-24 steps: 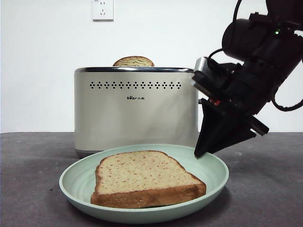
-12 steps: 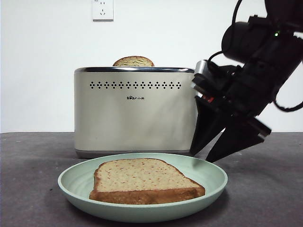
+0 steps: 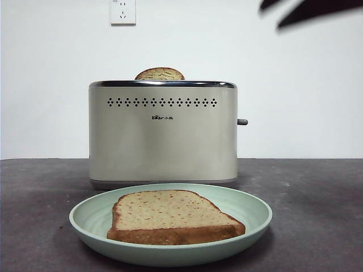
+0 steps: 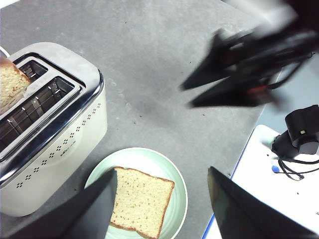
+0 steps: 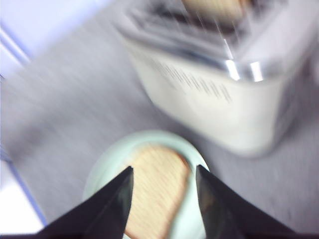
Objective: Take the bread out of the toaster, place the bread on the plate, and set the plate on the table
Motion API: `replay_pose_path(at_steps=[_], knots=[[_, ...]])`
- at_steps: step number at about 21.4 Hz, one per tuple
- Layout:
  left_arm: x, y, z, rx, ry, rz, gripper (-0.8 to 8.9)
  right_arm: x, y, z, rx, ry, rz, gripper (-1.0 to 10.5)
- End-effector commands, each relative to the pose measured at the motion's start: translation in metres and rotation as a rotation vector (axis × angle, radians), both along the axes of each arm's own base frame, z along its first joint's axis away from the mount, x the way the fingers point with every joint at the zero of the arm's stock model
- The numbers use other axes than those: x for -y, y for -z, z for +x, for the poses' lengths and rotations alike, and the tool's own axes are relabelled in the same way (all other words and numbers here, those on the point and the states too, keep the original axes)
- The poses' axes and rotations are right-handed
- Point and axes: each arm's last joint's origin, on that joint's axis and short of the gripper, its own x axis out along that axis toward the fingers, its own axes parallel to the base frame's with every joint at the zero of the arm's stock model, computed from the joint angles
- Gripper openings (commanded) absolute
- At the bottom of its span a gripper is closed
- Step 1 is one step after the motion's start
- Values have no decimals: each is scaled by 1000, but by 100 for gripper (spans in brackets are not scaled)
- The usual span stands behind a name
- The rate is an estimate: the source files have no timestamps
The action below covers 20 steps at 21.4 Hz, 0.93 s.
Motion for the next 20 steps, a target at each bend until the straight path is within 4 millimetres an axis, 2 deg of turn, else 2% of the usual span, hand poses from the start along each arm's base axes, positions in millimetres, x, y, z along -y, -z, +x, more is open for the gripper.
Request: replay_pose_path(at_steps=[1,3,5,9,20], knots=[[2,-5,1,18,9,-7,264,6,-15,-20,51,-20,56,145],[3,-5,1,15,9,-6,160,11,-19,-35,71,-43,73,89],[3,-4,1,13,10,-3,17,16,-19,-44,59,-52,63,3],[3,-4,1,13,9,-4,7,18,-14,-48,9,-51,32,4],[3,-5,1,18,9,-8,7,21,-16,-52,28,-51,44,4]])
